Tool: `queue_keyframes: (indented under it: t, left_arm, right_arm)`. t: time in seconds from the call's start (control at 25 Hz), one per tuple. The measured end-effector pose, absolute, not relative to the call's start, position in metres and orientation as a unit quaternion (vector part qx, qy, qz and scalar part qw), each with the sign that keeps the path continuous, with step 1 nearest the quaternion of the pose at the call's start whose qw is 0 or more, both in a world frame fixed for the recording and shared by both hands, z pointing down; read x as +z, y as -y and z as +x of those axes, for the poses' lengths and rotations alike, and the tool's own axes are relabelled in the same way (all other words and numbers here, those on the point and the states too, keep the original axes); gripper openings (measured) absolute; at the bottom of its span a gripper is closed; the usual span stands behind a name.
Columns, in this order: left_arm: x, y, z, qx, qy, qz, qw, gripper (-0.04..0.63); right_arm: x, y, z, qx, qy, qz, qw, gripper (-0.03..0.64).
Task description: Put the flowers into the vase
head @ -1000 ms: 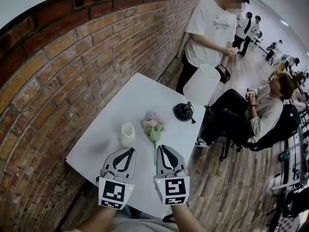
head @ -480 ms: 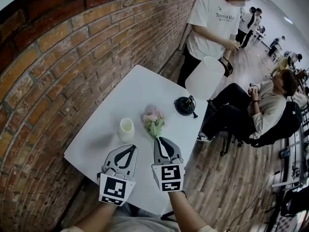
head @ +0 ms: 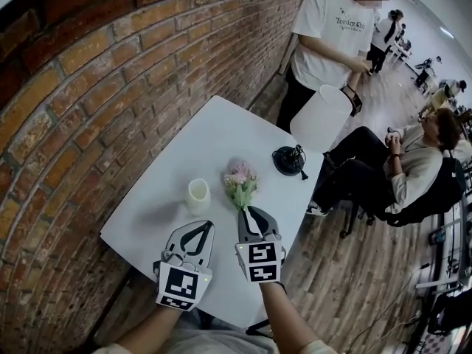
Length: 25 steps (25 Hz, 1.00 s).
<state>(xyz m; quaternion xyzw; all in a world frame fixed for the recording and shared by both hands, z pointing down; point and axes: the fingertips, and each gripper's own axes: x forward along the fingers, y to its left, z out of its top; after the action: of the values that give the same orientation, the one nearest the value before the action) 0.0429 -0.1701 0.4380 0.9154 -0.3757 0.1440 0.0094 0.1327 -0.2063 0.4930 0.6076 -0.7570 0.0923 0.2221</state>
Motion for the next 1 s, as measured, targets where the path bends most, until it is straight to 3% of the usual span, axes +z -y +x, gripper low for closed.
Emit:
queue_keyframes:
  t: [1.0]
  left_arm:
    - [0.44, 0.18, 0.045, 0.145, 0.379, 0.914, 0.01, 0.008]
  right_arm:
    - [0.578, 0.243, 0.157, 0.204, 0.729, 0.592, 0.277, 0.152]
